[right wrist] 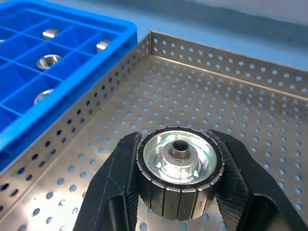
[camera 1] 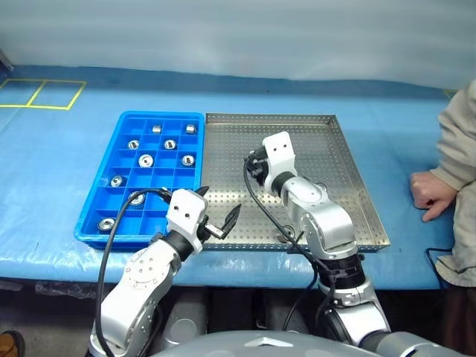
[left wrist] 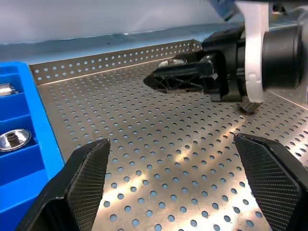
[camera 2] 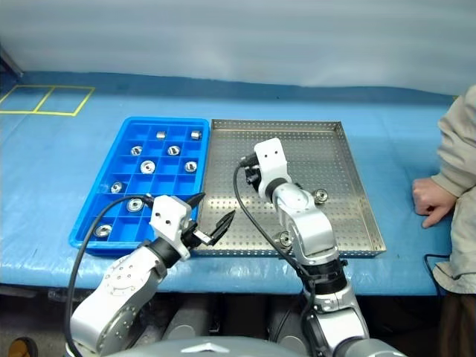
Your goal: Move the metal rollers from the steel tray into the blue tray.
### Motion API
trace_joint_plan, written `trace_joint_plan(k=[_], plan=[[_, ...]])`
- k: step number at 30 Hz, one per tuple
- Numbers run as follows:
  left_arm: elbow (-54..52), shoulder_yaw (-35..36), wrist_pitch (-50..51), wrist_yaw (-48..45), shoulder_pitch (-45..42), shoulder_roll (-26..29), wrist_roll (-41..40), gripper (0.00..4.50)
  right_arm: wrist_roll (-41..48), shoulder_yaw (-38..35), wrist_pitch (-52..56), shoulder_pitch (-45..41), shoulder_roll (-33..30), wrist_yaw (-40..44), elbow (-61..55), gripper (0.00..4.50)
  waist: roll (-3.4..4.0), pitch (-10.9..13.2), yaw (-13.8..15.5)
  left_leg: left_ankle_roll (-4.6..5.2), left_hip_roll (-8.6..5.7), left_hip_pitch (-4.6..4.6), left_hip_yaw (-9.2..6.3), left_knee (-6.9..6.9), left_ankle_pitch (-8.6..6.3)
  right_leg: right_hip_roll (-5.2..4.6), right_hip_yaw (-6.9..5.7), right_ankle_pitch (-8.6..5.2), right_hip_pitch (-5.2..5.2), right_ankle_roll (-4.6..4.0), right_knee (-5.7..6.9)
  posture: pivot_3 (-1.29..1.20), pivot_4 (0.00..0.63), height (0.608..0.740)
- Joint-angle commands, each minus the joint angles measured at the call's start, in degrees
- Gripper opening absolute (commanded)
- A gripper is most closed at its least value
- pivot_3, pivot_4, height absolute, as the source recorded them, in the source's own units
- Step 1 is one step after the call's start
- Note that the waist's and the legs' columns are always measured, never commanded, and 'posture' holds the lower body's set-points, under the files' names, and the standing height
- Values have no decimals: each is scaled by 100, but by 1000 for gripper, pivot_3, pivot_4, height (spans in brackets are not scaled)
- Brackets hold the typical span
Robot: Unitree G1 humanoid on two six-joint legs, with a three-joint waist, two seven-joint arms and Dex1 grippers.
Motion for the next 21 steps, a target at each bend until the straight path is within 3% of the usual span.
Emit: trace_joint_plan(k=[1,21], plan=[[-280,155,-270,320,12,-185,171,4500,51,152,-159,-296,165,81,-100,1721,0,0,10,0,0,0,0,-1,0,0,0,0,0,0,0,310,150,740],[-549,405,-570,998,608,-474,732,4500,-15,648,-1379,-927,901,472,1638,1721,1,2,326,-4,0,-3,-4,-8,1,1,-6,-1,-4,-2,-2,441,150,740]])
